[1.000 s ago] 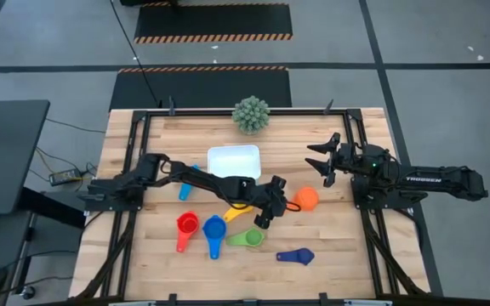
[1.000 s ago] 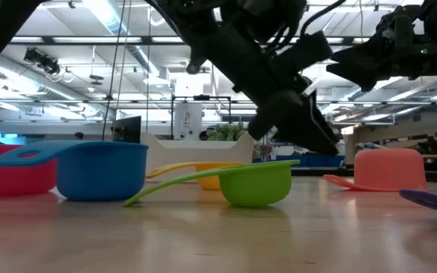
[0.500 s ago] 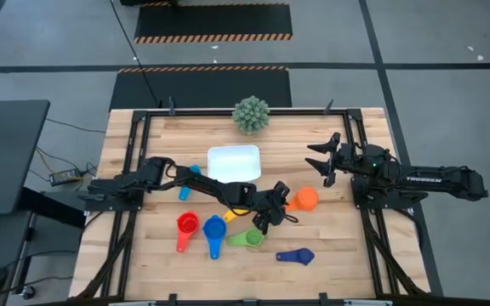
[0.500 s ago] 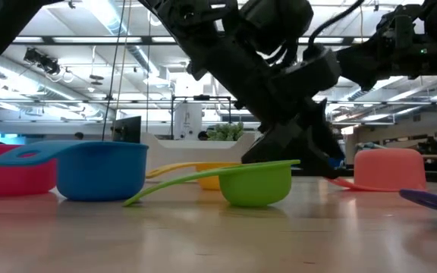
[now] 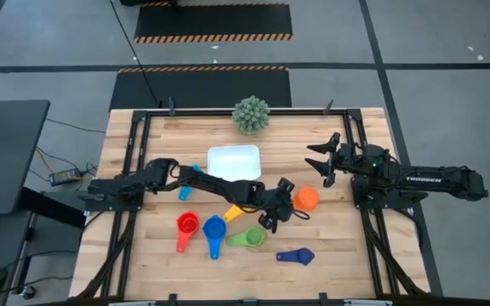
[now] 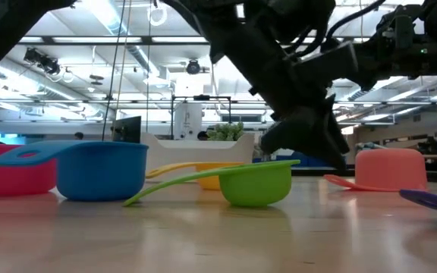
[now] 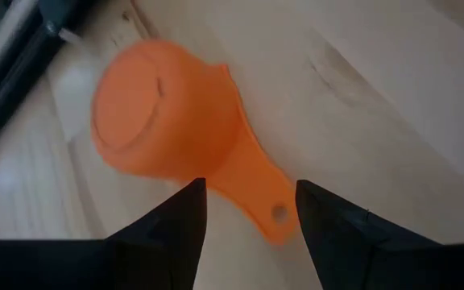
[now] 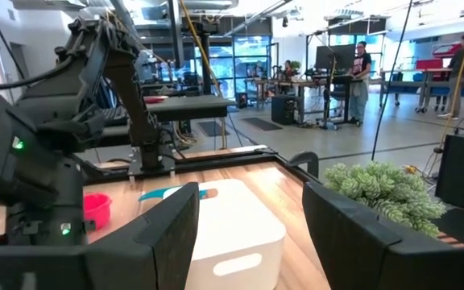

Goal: Nest measuring cups in basket
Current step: Adjust the orange nesting cup

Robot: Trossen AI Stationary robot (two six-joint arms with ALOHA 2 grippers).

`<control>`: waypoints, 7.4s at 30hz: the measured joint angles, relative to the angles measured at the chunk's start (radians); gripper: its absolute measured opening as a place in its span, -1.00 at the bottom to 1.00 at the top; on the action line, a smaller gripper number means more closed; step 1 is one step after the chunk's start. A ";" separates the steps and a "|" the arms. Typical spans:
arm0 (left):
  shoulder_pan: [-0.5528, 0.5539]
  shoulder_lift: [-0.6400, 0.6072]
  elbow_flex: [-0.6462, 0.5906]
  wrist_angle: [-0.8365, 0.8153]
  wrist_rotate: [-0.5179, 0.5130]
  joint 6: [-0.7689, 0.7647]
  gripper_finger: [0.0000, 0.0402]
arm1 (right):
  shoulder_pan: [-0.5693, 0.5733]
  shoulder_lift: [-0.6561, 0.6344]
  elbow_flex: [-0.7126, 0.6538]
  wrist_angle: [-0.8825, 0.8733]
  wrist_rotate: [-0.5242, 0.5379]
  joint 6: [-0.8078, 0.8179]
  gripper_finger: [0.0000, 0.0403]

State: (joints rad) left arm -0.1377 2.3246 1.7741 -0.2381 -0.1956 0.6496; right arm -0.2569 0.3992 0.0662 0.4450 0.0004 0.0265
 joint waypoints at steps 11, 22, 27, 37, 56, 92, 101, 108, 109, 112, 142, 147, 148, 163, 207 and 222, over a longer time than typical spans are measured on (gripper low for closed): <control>-0.023 0.013 0.009 -0.048 -0.044 0.130 -0.02 | 0.000 0.002 0.000 -0.009 -0.003 0.003 0.14; 0.008 0.039 0.009 -0.025 -0.011 0.134 -0.02 | 0.000 0.002 0.000 -0.010 -0.003 0.005 0.14; 0.007 0.045 0.008 -0.021 -0.010 0.204 -0.06 | 0.000 0.002 0.000 -0.010 -0.002 0.007 0.14; 0.008 0.048 0.008 -0.022 -0.010 0.227 -0.41 | 0.000 0.002 0.000 -0.013 -0.002 0.007 0.14; 0.008 0.048 0.008 -0.014 -0.011 0.209 -0.91 | 0.000 0.002 0.000 -0.013 -0.002 0.007 0.14; 0.021 -0.157 -0.048 -0.218 0.103 -0.150 -0.98 | 0.181 0.141 0.196 -0.349 0.204 -0.054 0.14; 0.021 -0.190 -0.050 -0.249 0.059 -0.180 -0.98 | 0.330 0.224 0.242 -0.351 0.416 -0.145 0.14; 0.009 -0.202 -0.059 -0.245 0.084 -0.212 -0.98 | 0.438 0.246 0.272 -0.370 0.551 -0.151 0.14; 0.005 -0.203 -0.078 -0.210 0.092 -0.216 -0.98 | 0.447 0.249 0.273 -0.369 0.561 -0.151 0.14; -0.003 -0.217 -0.164 -0.137 0.092 -0.225 -0.98 | 0.468 0.253 0.274 -0.371 0.581 -0.150 0.14; 0.152 -0.658 -0.830 0.737 0.141 -0.562 -0.98 | 0.674 0.443 0.274 -0.072 0.854 -0.616 0.14; 0.161 -0.655 -0.832 0.777 0.143 -0.587 -0.98 | 0.681 0.521 0.274 -0.033 0.922 -0.656 0.14; 0.161 -0.655 -0.832 0.785 0.143 -0.587 -0.98 | 0.681 0.536 0.274 -0.027 0.923 -0.660 0.14; 0.161 -0.655 -0.832 1.009 0.202 -0.721 -0.96 | 0.666 0.766 0.274 0.392 1.054 -0.935 0.14; 0.163 -0.653 -0.830 1.053 0.247 -0.873 -0.75 | 0.536 0.875 0.275 0.584 0.985 -1.409 -0.88; 0.163 -0.759 -0.831 0.779 0.217 -0.615 -0.16 | 0.590 0.876 0.275 0.426 1.046 -1.248 -0.88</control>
State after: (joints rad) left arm 0.0251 1.5659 0.9427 0.5410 0.0214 0.0347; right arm 0.3335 1.2755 0.3412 0.8712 1.0466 -1.2220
